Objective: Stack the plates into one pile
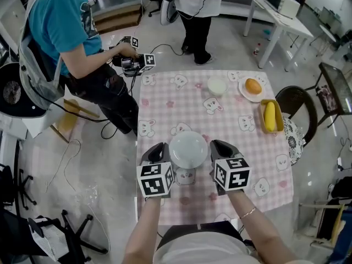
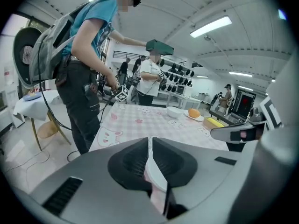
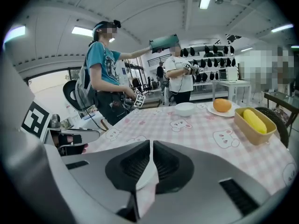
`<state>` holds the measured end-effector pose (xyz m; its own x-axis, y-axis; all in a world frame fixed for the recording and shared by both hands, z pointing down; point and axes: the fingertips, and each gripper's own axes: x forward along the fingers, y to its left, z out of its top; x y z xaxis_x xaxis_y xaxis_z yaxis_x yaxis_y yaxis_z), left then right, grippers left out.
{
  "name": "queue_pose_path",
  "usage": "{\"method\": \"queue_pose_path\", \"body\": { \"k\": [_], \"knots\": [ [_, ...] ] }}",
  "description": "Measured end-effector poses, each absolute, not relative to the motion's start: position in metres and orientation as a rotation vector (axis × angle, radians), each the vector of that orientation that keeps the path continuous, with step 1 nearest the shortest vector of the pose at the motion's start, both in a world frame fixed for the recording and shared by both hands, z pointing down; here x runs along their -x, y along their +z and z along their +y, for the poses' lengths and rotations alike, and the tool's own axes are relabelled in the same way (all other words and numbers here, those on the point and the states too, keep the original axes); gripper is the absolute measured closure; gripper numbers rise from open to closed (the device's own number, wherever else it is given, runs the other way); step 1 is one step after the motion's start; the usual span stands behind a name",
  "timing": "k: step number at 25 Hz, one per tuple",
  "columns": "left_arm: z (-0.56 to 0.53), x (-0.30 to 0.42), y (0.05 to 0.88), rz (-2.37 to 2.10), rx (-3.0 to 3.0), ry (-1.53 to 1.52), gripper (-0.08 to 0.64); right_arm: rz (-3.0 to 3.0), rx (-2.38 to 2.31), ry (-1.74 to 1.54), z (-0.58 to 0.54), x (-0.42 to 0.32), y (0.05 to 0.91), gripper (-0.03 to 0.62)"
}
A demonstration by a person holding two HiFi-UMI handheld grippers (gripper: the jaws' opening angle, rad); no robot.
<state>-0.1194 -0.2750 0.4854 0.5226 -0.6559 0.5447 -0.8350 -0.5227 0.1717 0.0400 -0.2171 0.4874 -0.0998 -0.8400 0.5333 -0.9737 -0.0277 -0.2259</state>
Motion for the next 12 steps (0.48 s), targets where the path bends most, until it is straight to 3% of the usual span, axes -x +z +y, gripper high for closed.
{"method": "queue_pose_path", "body": {
  "k": [12],
  "knots": [
    [-0.252,0.118,0.418,-1.216,-2.533,0.468,0.535,-2.098,-2.083,0.666,-0.179,-0.047,0.415,0.588]
  ]
}}
